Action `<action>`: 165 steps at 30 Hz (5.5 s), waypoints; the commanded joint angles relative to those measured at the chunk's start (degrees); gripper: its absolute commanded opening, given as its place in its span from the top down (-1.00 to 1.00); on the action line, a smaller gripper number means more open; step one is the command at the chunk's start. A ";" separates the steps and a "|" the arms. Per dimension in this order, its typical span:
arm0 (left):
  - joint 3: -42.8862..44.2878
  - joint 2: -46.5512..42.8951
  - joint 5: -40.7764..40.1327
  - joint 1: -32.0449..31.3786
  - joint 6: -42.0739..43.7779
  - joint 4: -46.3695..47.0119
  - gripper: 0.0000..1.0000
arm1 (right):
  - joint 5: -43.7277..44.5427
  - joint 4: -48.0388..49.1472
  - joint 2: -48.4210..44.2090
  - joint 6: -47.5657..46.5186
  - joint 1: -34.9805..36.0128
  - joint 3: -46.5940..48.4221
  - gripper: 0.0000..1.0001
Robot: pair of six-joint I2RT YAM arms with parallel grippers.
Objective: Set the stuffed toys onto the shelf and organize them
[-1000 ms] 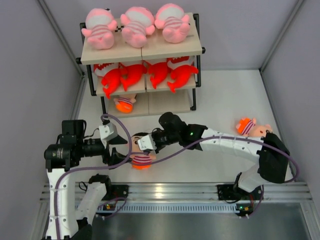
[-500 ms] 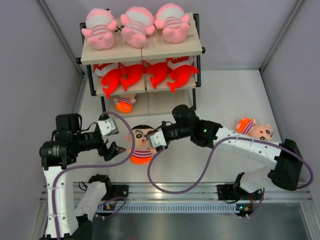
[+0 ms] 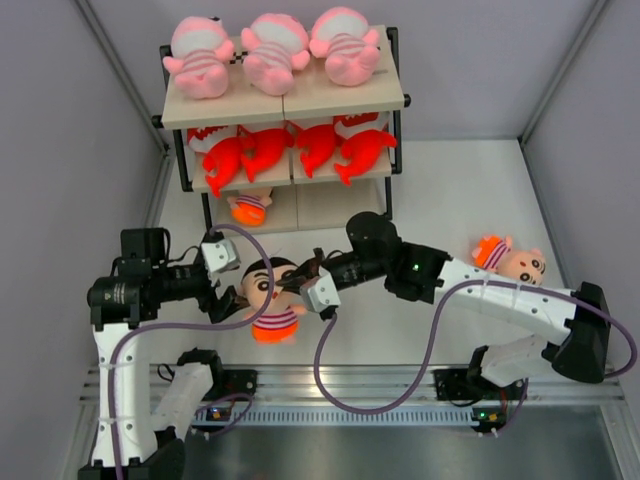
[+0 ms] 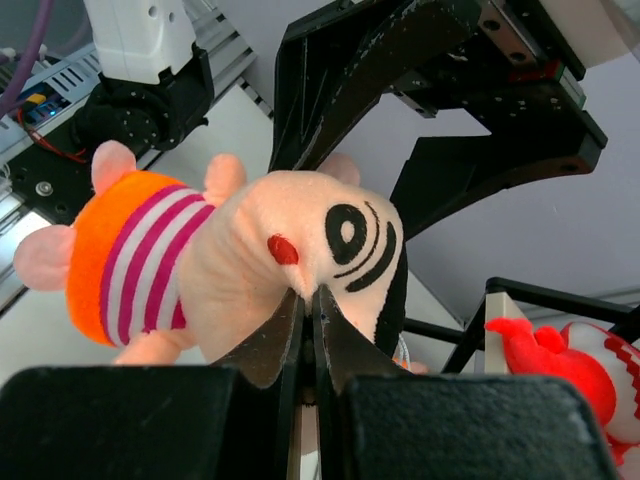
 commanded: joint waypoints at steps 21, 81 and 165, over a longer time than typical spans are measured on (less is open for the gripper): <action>-6.57 2.44 -4.65 0.51 -26.61 20.45 1.00 | 34.69 14.01 -5.91 0.57 17.10 -11.53 -0.49; -6.13 -1.42 -29.80 0.60 -27.85 20.53 -0.64 | 56.58 -0.76 42.24 -0.92 -6.88 24.49 0.96; -9.03 -4.58 -31.11 -2.03 -26.36 20.27 -0.65 | 88.94 -17.89 9.11 91.10 -56.01 -10.84 -0.41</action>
